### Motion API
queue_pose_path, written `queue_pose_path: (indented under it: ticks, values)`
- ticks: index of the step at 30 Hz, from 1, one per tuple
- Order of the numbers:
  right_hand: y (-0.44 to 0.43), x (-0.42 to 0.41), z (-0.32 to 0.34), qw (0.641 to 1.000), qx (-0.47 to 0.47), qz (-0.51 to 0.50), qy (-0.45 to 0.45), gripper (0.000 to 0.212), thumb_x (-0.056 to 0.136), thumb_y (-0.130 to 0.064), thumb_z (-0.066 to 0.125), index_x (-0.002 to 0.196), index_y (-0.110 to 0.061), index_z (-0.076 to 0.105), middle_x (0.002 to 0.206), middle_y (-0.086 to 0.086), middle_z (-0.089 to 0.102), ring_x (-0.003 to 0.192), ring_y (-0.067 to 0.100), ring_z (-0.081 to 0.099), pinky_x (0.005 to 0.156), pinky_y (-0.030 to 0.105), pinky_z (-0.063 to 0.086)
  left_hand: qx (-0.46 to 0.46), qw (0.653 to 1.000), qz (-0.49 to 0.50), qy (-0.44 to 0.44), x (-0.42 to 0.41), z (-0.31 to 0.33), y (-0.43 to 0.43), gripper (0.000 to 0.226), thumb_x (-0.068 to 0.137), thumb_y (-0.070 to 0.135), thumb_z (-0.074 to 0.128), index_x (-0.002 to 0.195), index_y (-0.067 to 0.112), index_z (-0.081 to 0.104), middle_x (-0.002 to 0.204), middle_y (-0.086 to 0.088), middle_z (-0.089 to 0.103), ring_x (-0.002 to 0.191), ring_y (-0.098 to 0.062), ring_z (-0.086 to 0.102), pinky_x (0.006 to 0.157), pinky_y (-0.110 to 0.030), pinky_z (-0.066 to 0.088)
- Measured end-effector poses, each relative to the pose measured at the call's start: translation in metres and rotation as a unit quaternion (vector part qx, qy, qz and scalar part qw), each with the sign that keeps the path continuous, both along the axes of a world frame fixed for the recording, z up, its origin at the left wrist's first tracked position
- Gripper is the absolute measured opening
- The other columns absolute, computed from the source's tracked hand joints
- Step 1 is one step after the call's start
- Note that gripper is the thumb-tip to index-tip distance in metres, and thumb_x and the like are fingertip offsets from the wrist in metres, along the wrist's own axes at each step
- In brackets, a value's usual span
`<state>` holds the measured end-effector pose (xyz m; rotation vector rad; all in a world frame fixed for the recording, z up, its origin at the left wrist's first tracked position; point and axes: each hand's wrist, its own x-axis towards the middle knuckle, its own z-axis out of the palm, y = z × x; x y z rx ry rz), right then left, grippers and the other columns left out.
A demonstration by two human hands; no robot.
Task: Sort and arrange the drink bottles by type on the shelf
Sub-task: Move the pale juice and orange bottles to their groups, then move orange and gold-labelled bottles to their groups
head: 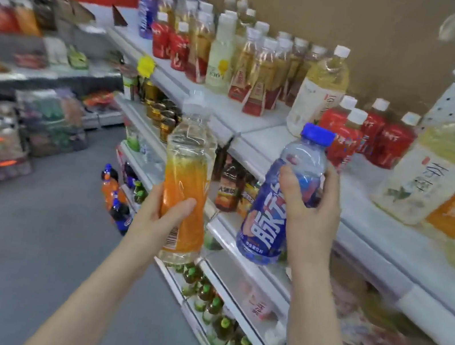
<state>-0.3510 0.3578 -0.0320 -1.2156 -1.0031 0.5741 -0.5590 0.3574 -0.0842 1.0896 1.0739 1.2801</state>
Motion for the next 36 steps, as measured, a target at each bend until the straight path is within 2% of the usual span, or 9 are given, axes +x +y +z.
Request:
queue_pose_path:
  ticks: [2, 7, 9, 14, 19, 25, 28, 31, 36]
  values:
    - [0.027, -0.033, -0.004, 1.000, -0.002, 0.026, 0.007, 0.044, 0.088, -0.034, 0.079, 0.126, -0.042, 0.057, 0.111, -0.018, 0.073, 0.099, 0.004, 0.071, 0.083, 0.029, 0.057, -0.001, 1.000, 0.013, 0.010, -0.033, 0.002, 0.017, 0.065, 0.061, 0.057, 0.074, 0.120, 0.036, 0.059, 0.113, 0.005, 0.072, 0.103, -0.016, 0.071, 0.083, -0.036, 0.056]
    - [0.085, -0.104, -0.011, 0.996, -0.018, 0.081, -0.022, 0.053, 0.087, -0.035, 0.079, 0.134, -0.030, 0.055, 0.116, -0.015, 0.070, 0.097, 0.000, 0.070, 0.082, 0.025, 0.053, -0.010, 0.998, 0.059, -0.001, -0.097, -0.004, 0.053, 0.062, 0.063, 0.057, 0.073, 0.119, 0.036, 0.060, 0.112, 0.007, 0.073, 0.103, -0.016, 0.071, 0.082, -0.036, 0.055]
    - [0.109, -0.128, -0.014, 0.994, -0.026, 0.096, -0.035, 0.054, 0.085, -0.038, 0.080, 0.133, -0.034, 0.055, 0.114, -0.021, 0.069, 0.098, -0.001, 0.069, 0.086, 0.029, 0.056, -0.026, 0.997, 0.076, -0.019, -0.118, -0.008, 0.069, 0.069, 0.061, 0.060, 0.072, 0.124, 0.034, 0.059, 0.115, 0.003, 0.072, 0.105, -0.020, 0.071, 0.084, -0.040, 0.056]
    - [0.175, -0.182, -0.020, 0.989, -0.029, 0.134, -0.048, 0.048, 0.086, -0.034, 0.080, 0.129, -0.030, 0.057, 0.114, -0.013, 0.072, 0.100, 0.008, 0.071, 0.093, 0.041, 0.058, -0.032, 0.992, 0.118, -0.030, -0.167, -0.011, 0.126, 0.068, 0.063, 0.060, 0.073, 0.123, 0.030, 0.061, 0.116, -0.004, 0.072, 0.104, -0.027, 0.071, 0.088, -0.051, 0.056]
    - [0.259, -0.238, -0.024, 0.985, -0.024, 0.165, -0.042, 0.055, 0.079, -0.046, 0.081, 0.128, -0.036, 0.058, 0.114, -0.013, 0.072, 0.102, 0.010, 0.071, 0.089, 0.037, 0.056, -0.028, 0.988, 0.150, -0.018, -0.213, -0.002, 0.199, 0.040, 0.079, 0.053, 0.072, 0.113, 0.033, 0.063, 0.102, 0.005, 0.076, 0.092, -0.017, 0.074, 0.079, -0.039, 0.058]
    - [0.366, -0.308, -0.011, 0.978, -0.012, 0.205, -0.025, 0.046, 0.086, -0.034, 0.080, 0.126, -0.032, 0.059, 0.111, -0.009, 0.074, 0.096, 0.008, 0.072, 0.088, 0.036, 0.058, -0.021, 0.985, 0.171, 0.003, -0.270, 0.017, 0.292, 0.050, 0.075, 0.056, 0.059, 0.120, 0.034, 0.060, 0.104, 0.009, 0.075, 0.092, -0.009, 0.073, 0.079, -0.034, 0.057]
    - [0.409, -0.336, -0.012, 0.976, -0.012, 0.216, -0.027, 0.054, 0.081, -0.044, 0.080, 0.129, -0.032, 0.057, 0.115, -0.009, 0.073, 0.100, 0.009, 0.072, 0.092, 0.043, 0.059, -0.019, 0.983, 0.181, 0.000, -0.292, 0.023, 0.329, 0.036, 0.076, 0.055, 0.057, 0.108, 0.039, 0.059, 0.091, 0.020, 0.075, 0.083, -0.002, 0.073, 0.067, -0.022, 0.056]
    - [0.451, -0.363, -0.015, 0.975, -0.029, 0.221, -0.026, 0.069, 0.073, -0.058, 0.078, 0.135, -0.038, 0.054, 0.123, -0.010, 0.070, 0.109, 0.012, 0.070, 0.097, 0.047, 0.057, -0.012, 0.983, 0.182, -0.003, -0.315, 0.025, 0.368, 0.038, 0.076, 0.054, 0.057, 0.110, 0.036, 0.060, 0.093, 0.016, 0.076, 0.083, -0.004, 0.073, 0.064, -0.019, 0.056]
    - [0.515, -0.407, -0.022, 0.979, -0.011, 0.196, -0.054, 0.041, 0.083, -0.037, 0.082, 0.113, -0.049, 0.057, 0.109, -0.016, 0.072, 0.097, 0.006, 0.071, 0.088, 0.033, 0.056, -0.006, 0.987, 0.161, -0.001, -0.360, 0.016, 0.442, 0.046, 0.078, 0.055, 0.057, 0.117, 0.032, 0.060, 0.101, 0.010, 0.076, 0.090, -0.009, 0.074, 0.069, -0.024, 0.058]
